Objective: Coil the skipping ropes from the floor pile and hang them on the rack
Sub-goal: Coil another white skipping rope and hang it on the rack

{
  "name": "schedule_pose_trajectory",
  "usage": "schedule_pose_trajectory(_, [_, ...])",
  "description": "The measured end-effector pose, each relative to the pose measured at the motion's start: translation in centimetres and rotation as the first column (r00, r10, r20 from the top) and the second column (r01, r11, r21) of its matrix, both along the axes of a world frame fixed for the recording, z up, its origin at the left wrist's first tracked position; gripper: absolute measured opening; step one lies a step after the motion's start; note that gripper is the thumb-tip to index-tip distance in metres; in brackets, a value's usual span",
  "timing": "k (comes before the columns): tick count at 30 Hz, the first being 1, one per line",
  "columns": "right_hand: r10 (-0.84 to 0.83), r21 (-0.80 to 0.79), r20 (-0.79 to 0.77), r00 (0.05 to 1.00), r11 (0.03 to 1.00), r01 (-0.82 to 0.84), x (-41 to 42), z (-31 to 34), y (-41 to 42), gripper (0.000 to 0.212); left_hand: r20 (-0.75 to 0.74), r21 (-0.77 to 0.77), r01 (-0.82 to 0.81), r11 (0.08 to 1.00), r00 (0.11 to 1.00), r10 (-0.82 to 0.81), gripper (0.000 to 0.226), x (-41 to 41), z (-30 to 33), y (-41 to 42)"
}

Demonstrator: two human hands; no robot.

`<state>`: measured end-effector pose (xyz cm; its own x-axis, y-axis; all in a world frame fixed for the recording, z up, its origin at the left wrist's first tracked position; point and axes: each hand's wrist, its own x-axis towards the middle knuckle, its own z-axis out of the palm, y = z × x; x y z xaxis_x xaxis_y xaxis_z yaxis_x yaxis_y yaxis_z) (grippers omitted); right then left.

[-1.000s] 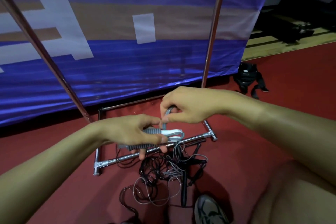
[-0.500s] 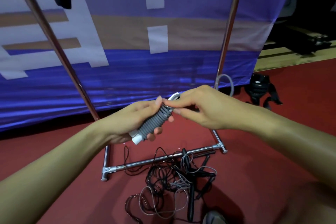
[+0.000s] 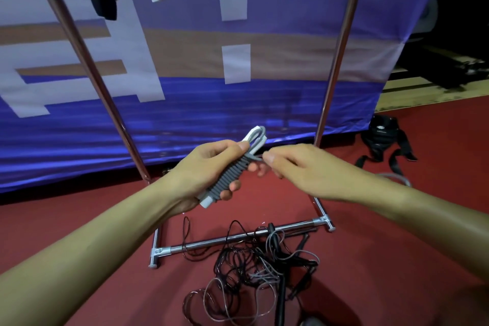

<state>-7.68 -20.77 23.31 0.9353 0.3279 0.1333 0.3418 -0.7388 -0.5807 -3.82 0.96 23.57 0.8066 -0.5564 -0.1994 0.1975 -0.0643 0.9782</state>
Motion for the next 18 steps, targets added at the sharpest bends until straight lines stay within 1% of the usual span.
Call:
schedule_pose_trajectory(1, [0.003,0.032,-0.058,0.998,0.999,-0.002,0.0,-0.1,0.1,0.039,0.009,-0.003,-0.001,1.000,1.000,0.001,0.033,0.0,0.0,-0.1])
schedule_pose_trajectory(2, [-0.003,0.060,-0.084,0.996,0.998,0.008,0.1,-0.2,0.0,0.040,0.010,-0.010,0.002,1.000,1.000,-0.002,0.030,-0.1,0.0,-0.2])
schedule_pose_trajectory(3, [-0.012,0.084,-0.088,0.996,0.996,0.019,0.3,-0.3,-0.1,0.037,0.005,-0.014,0.008,1.000,1.000,-0.008,0.028,-0.1,0.1,-0.3])
schedule_pose_trajectory(6, [-0.033,0.161,-0.028,0.999,0.986,0.037,0.5,-0.3,-0.5,0.021,-0.017,-0.014,0.018,1.000,1.000,-0.018,0.034,-0.2,0.2,-0.4])
schedule_pose_trajectory(8, [-0.058,0.147,0.058,0.997,0.988,0.049,0.7,-0.2,-0.7,0.015,-0.026,-0.023,0.011,1.000,1.000,-0.012,0.043,-0.3,0.2,-0.5])
schedule_pose_trajectory(9, [-0.063,0.148,0.064,0.996,0.988,0.053,0.7,-0.1,-0.7,0.014,-0.025,-0.038,0.009,0.999,1.000,-0.010,0.044,-0.3,0.2,-0.5])
schedule_pose_trajectory(11, [-0.029,0.185,0.002,1.000,0.982,0.028,0.6,0.1,-0.6,0.017,-0.011,-0.078,0.022,0.997,1.000,-0.023,0.038,-0.3,0.5,-0.4])
schedule_pose_trajectory(13, [0.028,0.172,-0.025,0.999,0.985,-0.023,0.4,0.2,-0.6,0.020,0.007,-0.097,0.067,0.993,0.998,-0.067,0.031,-0.4,0.7,-0.3])
schedule_pose_trajectory(16, [0.072,0.090,0.075,0.995,0.993,-0.079,0.3,0.5,-0.7,0.023,0.003,-0.123,0.140,0.982,0.990,-0.141,0.031,-0.5,0.6,-0.1])
schedule_pose_trajectory(18, [0.089,0.087,0.141,0.986,0.991,-0.102,0.3,0.7,-0.8,0.023,0.002,-0.154,0.152,0.976,0.988,-0.153,0.028,-0.2,0.6,0.2])
